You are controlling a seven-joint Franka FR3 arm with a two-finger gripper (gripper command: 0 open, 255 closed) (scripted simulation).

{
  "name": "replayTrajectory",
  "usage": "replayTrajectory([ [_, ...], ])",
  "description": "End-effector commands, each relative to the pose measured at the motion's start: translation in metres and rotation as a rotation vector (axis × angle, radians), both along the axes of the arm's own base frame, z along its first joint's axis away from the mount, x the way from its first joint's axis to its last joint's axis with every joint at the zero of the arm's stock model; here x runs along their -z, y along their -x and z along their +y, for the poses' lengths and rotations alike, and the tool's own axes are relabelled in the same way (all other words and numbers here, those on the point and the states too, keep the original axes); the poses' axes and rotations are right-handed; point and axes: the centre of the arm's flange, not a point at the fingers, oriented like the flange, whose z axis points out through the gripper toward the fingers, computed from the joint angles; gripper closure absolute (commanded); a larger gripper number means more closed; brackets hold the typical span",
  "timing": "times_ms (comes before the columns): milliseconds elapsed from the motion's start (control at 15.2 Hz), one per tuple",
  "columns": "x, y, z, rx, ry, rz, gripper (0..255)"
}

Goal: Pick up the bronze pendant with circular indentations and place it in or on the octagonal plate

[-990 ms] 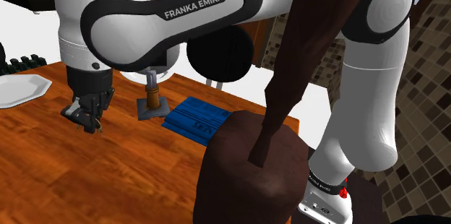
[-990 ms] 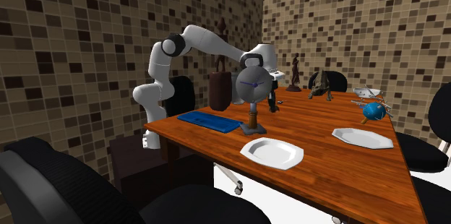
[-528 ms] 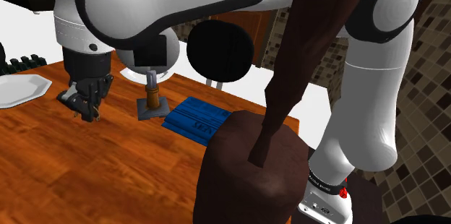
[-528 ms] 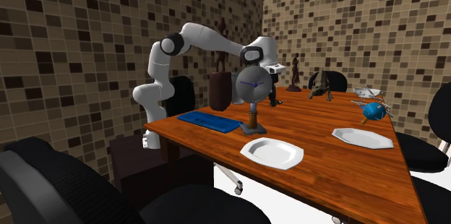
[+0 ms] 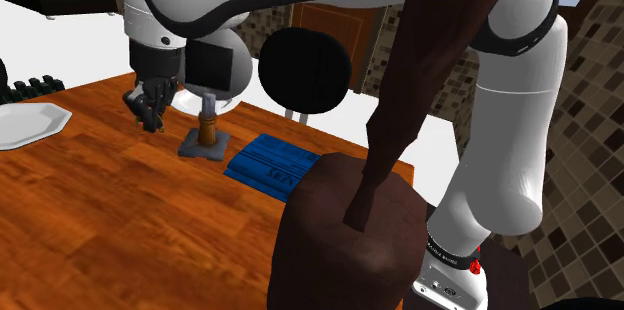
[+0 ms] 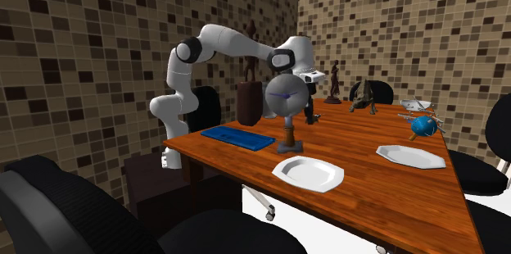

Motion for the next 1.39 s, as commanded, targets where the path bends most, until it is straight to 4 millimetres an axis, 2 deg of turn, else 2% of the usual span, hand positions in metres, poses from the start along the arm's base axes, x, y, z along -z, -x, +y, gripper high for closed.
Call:
replayTrajectory([
  [0,0.007,-0.018,-0.024,0.003,0.006,0.013,255],
  [1254,0.012,-0.171,-0.223,0.003,0.006,0.013,255],
  [1320,0.013,-0.174,-0.227,0.003,0.006,0.013,255],
])
